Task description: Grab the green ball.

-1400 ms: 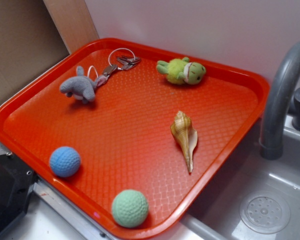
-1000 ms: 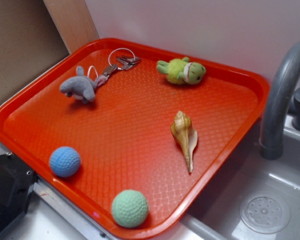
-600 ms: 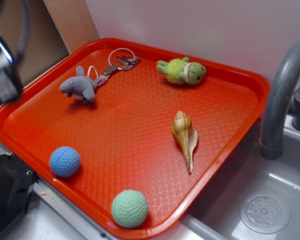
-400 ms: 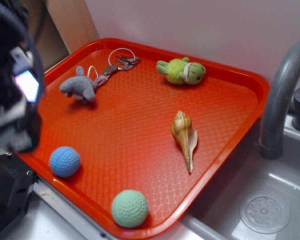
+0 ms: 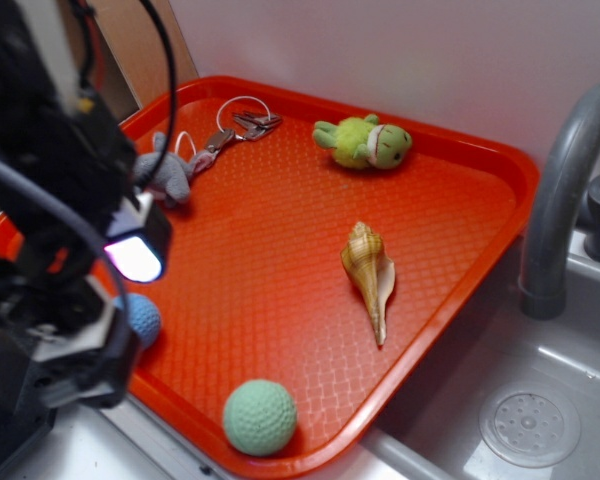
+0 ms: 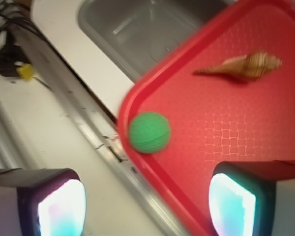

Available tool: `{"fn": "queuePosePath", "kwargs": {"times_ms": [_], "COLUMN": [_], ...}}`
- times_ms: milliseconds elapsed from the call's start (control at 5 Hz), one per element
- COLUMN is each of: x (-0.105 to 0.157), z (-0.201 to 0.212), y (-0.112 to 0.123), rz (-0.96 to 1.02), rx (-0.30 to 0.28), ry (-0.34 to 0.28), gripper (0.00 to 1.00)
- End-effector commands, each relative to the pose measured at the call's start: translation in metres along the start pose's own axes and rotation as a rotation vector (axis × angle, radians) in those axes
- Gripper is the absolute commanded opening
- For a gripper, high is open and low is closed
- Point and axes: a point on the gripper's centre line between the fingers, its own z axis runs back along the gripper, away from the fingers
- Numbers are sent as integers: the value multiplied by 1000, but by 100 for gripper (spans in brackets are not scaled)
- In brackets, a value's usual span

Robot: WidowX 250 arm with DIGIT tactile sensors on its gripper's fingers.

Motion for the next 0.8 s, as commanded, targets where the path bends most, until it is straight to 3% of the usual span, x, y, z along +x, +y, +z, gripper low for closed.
{"fn": "queuePosePath", "kwargs": {"times_ms": [0, 200, 600], "x": [-4, 0, 4], "z": [-18, -44, -64], "y": [11, 2, -18], "rz": [-61, -61, 11], "rx": [7, -83, -122], "ry": [-80, -89, -213], "gripper": [100, 100, 100]}}
